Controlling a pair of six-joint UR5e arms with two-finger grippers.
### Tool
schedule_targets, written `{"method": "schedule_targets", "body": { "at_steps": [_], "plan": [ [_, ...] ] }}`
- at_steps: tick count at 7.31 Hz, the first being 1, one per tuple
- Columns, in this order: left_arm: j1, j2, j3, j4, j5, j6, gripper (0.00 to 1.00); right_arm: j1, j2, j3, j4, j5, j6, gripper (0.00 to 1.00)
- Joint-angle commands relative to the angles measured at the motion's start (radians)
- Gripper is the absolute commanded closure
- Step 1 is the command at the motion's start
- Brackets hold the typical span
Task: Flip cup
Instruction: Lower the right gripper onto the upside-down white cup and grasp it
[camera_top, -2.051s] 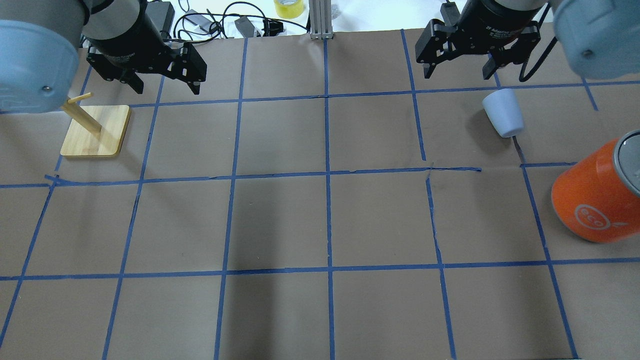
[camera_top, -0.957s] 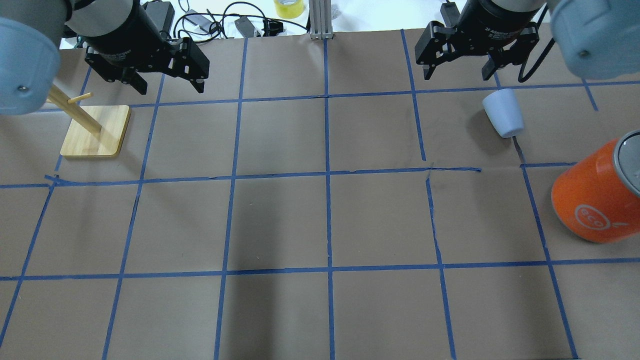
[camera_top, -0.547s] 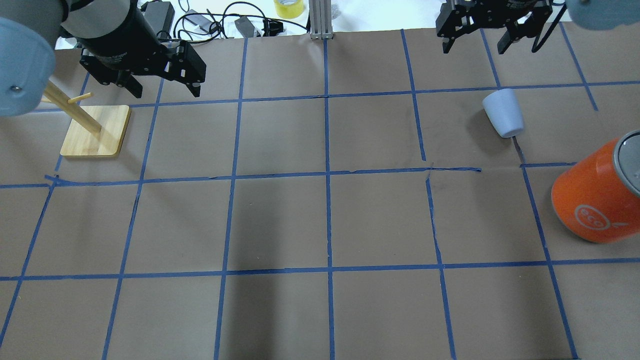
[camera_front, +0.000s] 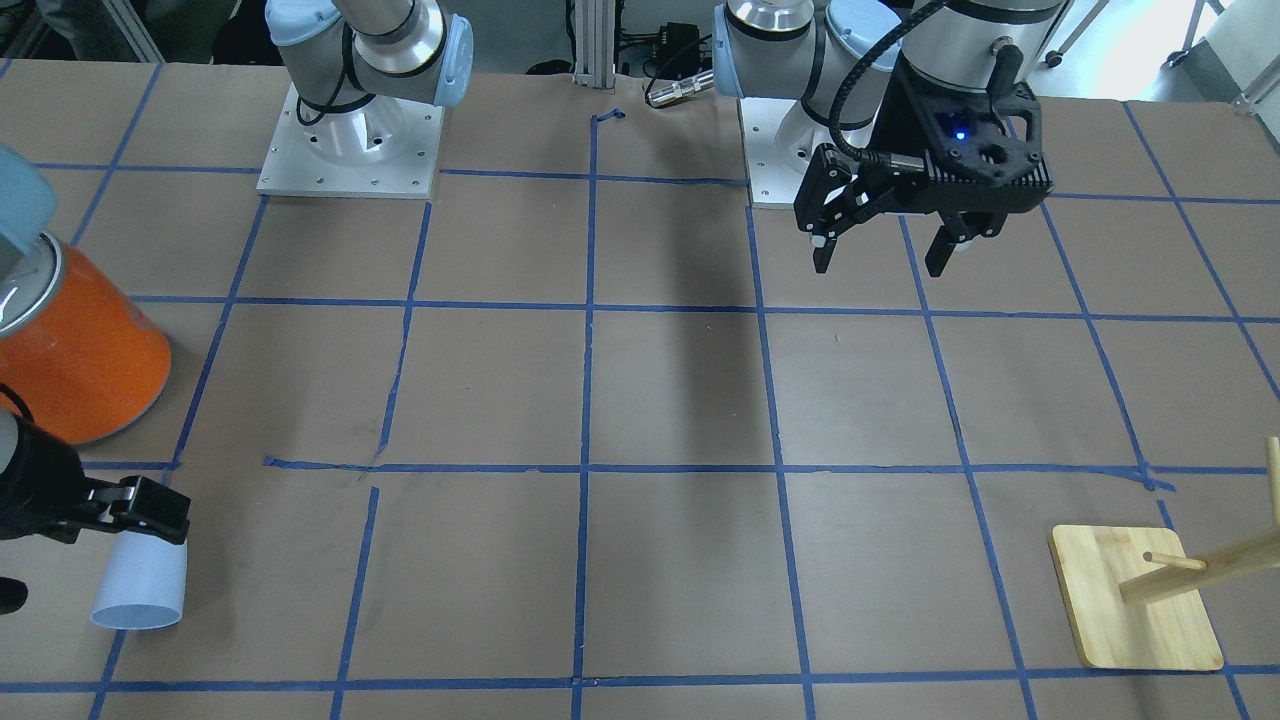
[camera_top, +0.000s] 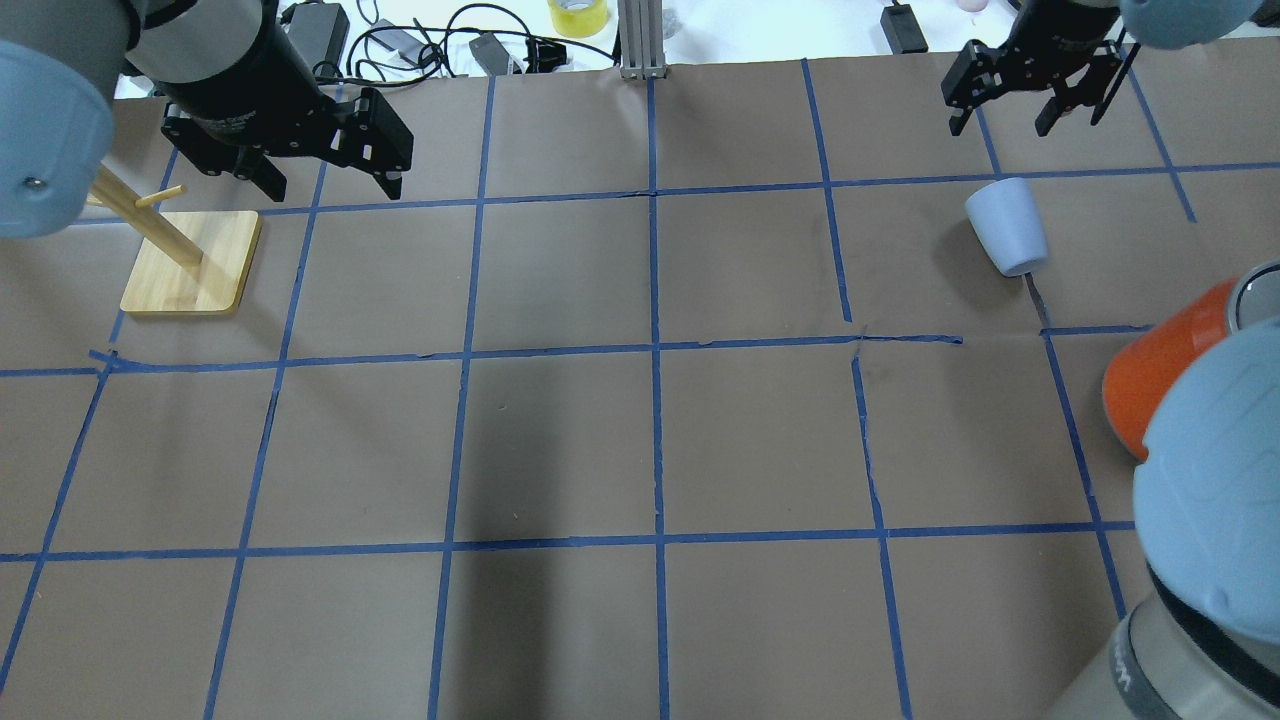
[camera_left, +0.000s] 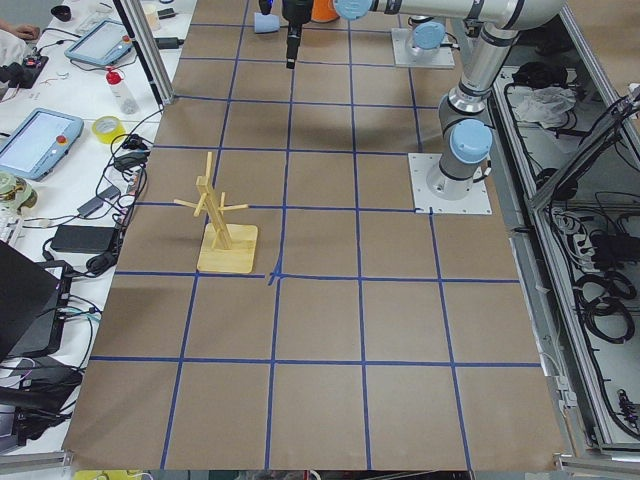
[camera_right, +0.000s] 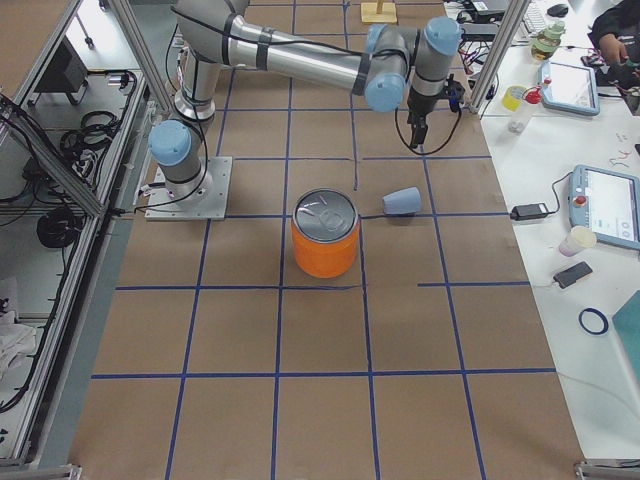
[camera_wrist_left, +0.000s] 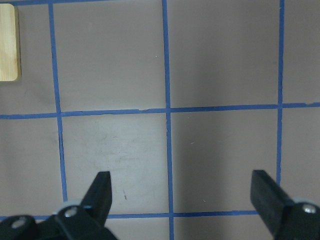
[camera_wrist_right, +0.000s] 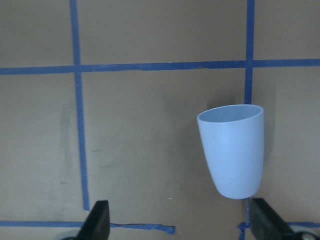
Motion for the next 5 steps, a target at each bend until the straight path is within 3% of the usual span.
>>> {"method": "schedule_targets", "body": {
  "at_steps": [1, 3, 5],
  "plan": [
    [0.000, -0.001, -0.002, 0.003, 0.000, 0.000, 0.00, -0.062, 0.090, 0.029, -0.054, -0.086, -0.140, 0.00],
    [0.000, -0.001, -0.004, 0.006, 0.000, -0.002, 0.00, -0.067, 0.127, 0.121, -0.247, -0.079, -0.159, 0.00],
    [0.000, -0.002, -0.004, 0.009, 0.000, -0.002, 0.00, -0.067, 0.155, 0.171, -0.295, -0.055, -0.188, 0.00]
  ]
}}
